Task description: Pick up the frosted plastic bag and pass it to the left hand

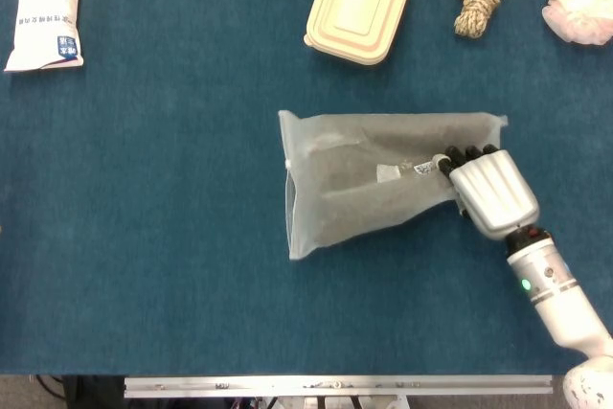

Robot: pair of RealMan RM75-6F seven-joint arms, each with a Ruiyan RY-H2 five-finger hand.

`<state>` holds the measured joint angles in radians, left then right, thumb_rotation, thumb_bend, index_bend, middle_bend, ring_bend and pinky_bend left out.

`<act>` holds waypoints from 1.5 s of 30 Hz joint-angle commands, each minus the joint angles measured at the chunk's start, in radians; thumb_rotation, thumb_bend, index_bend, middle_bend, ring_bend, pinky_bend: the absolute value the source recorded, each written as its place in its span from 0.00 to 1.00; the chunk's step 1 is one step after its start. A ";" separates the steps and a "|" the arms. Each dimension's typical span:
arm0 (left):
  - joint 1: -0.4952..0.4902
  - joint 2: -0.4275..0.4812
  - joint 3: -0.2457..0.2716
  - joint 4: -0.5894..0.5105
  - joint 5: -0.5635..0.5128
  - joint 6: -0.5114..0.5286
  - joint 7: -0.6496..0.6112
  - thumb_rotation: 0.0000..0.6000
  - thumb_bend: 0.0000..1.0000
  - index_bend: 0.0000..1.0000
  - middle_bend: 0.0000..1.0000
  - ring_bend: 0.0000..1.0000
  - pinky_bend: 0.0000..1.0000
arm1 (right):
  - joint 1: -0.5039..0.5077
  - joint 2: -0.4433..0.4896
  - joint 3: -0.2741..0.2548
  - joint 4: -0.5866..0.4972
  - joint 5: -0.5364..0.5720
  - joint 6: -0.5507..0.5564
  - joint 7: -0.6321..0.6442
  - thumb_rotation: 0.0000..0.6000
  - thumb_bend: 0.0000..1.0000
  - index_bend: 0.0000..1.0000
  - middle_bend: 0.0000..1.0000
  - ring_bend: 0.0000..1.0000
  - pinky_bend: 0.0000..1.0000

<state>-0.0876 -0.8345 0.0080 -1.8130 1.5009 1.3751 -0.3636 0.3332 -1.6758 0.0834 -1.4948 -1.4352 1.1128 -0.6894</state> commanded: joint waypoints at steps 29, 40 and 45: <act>-0.247 0.066 -0.042 -0.055 0.076 -0.274 -0.167 1.00 0.16 0.00 0.03 0.02 0.14 | 0.118 0.054 0.112 -0.144 -0.180 0.201 0.256 1.00 1.00 0.90 0.88 0.86 1.00; -0.311 0.029 -0.066 -0.104 0.042 -0.330 -0.181 1.00 0.16 0.00 0.00 0.01 0.14 | 0.187 -0.044 0.164 -0.171 -0.133 0.182 0.227 1.00 1.00 0.90 0.88 0.86 1.00; -0.339 0.011 -0.082 -0.127 0.022 -0.350 -0.192 1.00 0.16 0.00 0.00 0.01 0.14 | 0.221 -0.095 0.181 -0.170 -0.108 0.167 0.212 1.00 1.00 0.90 0.88 0.86 1.00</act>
<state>-0.4211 -0.8201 -0.0707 -1.9353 1.5276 1.0316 -0.5508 0.5445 -1.7599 0.2585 -1.6656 -1.5495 1.2847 -0.4721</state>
